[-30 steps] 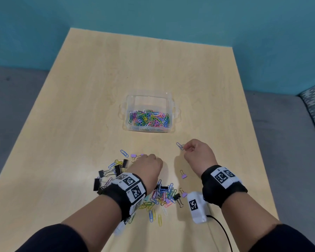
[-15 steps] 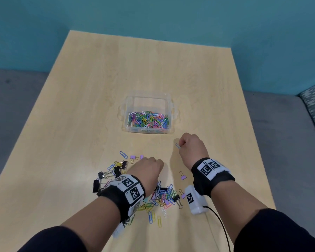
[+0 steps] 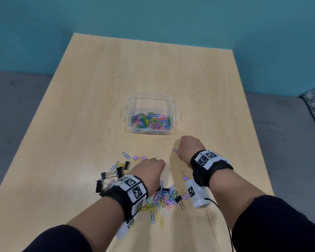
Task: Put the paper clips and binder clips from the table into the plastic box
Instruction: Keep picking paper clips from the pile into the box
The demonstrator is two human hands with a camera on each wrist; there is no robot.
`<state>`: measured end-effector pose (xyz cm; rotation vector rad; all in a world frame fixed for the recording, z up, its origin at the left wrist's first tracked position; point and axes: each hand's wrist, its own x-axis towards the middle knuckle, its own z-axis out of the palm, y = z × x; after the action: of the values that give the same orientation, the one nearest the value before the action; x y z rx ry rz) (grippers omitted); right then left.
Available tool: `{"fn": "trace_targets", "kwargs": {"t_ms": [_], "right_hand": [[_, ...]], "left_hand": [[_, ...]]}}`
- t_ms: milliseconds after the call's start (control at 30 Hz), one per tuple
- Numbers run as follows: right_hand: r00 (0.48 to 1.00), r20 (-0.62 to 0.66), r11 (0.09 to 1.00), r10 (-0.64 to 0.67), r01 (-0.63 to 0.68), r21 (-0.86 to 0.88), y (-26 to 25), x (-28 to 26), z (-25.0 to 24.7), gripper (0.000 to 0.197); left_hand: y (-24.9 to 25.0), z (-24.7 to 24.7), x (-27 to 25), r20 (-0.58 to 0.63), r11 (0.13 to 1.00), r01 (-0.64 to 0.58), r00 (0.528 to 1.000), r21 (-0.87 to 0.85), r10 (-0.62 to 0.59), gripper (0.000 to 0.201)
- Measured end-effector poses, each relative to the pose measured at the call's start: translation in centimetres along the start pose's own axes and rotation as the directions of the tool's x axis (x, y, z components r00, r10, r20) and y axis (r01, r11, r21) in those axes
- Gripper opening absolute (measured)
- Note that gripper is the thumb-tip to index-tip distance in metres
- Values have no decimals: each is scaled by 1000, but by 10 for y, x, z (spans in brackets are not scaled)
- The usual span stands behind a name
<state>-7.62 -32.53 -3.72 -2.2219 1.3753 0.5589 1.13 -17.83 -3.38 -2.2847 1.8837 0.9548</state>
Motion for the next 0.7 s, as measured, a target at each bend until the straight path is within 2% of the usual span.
{"fn": "trace_targets", "kwargs": {"t_ms": [100,167,233,300,400,500,600,700], "right_hand": [[994,67,994,-83,87,-62,-2,-6,-2,11],[991,81,992,-106,111,-56,-2,-12,-10,14],[991,13,991,-131,131,-5,-7,-17,-28,3],[977,-108,982,-183,187,27,-18,-15,-48,9],[944,-232,958,-235,265,108,-44,-7,-71,11],[943,-230,897,-240,306,318,-60,-4,-79,9],[939,-237,844,-249,330,422,-49,-13,-76,16],[933,-198,860,-300,354,367,-19,-37,-50,19]], "left_hand": [[-4,-5,1,3,995,47,999,-83,-47,22],[-14,-19,2,-64,977,106,991,-186,-120,21],[-28,-45,5,-164,945,172,961,-277,-223,17],[-44,-75,13,-265,909,210,911,-361,-315,12],[-58,-110,27,-393,892,169,852,-419,-346,10],[-61,-124,31,-432,854,88,833,-514,-346,15],[-65,-119,13,-481,813,26,795,-581,-369,17],[-67,-89,-22,-443,791,19,820,-612,-362,7]]}}
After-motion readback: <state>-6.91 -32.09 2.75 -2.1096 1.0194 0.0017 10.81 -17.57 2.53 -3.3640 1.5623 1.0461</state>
